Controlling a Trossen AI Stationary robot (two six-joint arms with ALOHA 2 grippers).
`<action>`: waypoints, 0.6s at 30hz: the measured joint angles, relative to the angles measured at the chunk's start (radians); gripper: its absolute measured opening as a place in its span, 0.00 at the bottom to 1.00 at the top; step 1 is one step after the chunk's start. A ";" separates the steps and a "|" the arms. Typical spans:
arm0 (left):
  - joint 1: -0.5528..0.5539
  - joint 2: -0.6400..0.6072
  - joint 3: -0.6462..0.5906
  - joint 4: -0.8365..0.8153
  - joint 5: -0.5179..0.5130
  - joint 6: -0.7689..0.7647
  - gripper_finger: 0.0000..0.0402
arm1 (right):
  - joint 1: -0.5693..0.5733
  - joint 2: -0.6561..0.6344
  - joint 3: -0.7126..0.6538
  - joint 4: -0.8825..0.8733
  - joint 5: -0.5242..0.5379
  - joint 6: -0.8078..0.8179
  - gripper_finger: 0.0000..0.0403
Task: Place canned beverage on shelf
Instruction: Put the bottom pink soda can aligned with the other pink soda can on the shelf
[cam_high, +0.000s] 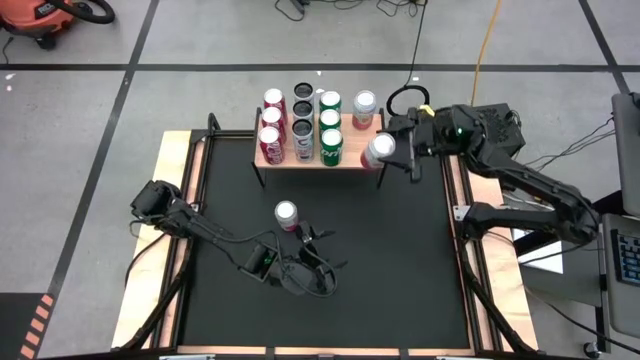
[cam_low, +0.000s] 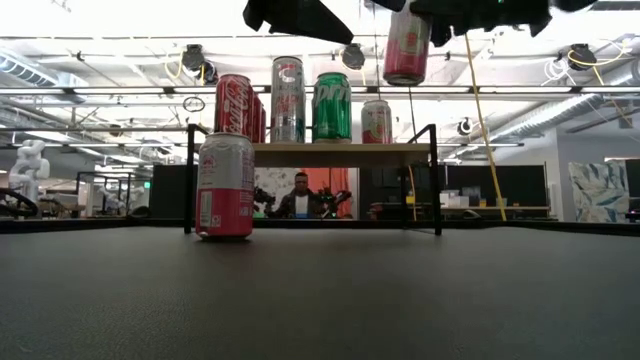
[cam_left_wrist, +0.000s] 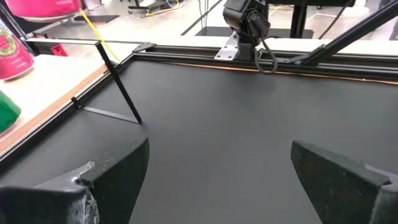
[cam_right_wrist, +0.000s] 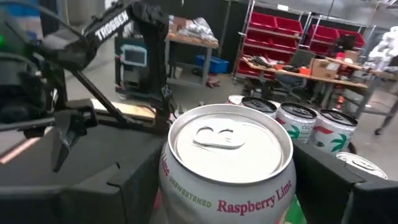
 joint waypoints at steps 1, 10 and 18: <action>0.000 0.000 0.000 0.000 0.000 0.000 0.96 | -0.022 0.015 0.000 0.020 -0.028 0.014 0.70; -0.003 0.000 0.000 0.000 0.016 -0.007 0.96 | -0.161 0.178 0.001 0.101 -0.133 0.038 0.70; -0.004 0.000 0.000 0.000 0.033 -0.008 0.96 | -0.226 0.272 0.001 0.148 -0.204 0.038 0.70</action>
